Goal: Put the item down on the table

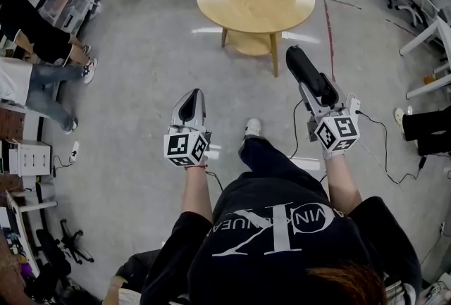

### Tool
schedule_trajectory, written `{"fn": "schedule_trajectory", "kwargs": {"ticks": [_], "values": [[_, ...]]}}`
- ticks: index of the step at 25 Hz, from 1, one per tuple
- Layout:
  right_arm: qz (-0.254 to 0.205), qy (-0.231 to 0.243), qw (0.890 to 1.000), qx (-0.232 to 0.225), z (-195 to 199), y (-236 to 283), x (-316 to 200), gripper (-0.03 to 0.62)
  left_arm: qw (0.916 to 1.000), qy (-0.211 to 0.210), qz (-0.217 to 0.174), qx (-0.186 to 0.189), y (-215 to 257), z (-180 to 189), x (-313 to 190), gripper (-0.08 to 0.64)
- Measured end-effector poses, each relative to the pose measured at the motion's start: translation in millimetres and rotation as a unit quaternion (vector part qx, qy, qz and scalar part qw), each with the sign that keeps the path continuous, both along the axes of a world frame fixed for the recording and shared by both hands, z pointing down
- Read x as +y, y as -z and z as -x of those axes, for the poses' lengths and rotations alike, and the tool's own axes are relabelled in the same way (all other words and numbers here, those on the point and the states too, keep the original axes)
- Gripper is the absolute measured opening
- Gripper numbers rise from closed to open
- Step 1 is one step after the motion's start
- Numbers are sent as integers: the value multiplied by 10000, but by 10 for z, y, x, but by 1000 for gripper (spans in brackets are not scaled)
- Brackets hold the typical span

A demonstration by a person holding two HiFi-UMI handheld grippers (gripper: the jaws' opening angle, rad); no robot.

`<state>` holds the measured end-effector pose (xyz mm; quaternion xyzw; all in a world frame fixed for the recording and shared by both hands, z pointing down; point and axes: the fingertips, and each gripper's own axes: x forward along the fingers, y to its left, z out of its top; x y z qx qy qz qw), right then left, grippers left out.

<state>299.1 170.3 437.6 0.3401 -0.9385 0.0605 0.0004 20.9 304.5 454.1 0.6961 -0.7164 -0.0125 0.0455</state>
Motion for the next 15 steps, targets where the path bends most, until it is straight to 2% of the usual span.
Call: {"fn": "schedule_trajectory", "kwargs": {"ticks": [9,15], "values": [[155,84,9998,-6,684,-152,-700,282,10000,37,92,-6,-54,598,-667,12],[176,107,9998,49,982,-121,-1204,282,9999,-14,107,33,-42,856,-1191,12]]}}
